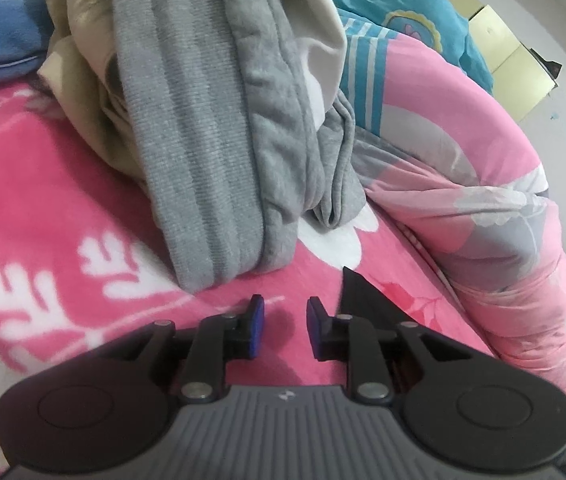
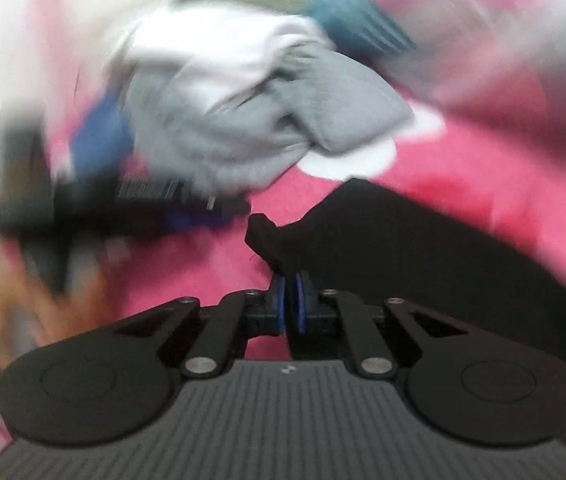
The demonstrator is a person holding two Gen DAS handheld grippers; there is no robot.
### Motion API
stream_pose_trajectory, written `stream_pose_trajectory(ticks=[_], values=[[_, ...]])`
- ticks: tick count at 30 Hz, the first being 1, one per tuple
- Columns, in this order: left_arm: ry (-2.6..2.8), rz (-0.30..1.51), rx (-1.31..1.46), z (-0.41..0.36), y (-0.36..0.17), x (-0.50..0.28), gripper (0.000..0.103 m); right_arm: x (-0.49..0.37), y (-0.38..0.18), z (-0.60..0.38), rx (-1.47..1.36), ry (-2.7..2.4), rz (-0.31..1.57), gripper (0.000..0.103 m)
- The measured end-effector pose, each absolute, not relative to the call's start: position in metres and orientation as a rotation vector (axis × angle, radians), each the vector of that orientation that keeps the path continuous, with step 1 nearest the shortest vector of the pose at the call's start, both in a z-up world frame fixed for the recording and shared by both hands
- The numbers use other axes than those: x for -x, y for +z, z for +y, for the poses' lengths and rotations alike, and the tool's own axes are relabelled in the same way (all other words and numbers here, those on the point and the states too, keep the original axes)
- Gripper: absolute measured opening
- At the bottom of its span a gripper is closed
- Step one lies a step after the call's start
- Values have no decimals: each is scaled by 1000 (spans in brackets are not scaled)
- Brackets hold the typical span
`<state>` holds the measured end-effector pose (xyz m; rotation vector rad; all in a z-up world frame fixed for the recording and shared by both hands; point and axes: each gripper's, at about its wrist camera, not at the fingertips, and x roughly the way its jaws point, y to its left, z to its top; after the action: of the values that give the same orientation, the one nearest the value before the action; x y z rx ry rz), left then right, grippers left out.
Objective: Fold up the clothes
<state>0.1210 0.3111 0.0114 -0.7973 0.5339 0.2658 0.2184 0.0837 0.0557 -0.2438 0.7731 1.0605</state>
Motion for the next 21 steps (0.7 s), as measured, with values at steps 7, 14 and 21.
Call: stream_pose_trajectory(ticks=[7, 14, 21], values=[[265, 534, 804, 312, 10, -121, 25, -248, 41, 59, -59, 950, 933, 18], [265, 535, 809, 312, 11, -120, 25, -203, 61, 77, 348, 951, 626, 35], [268, 534, 809, 312, 10, -120, 25, -203, 47, 96, 436, 945, 606, 27]])
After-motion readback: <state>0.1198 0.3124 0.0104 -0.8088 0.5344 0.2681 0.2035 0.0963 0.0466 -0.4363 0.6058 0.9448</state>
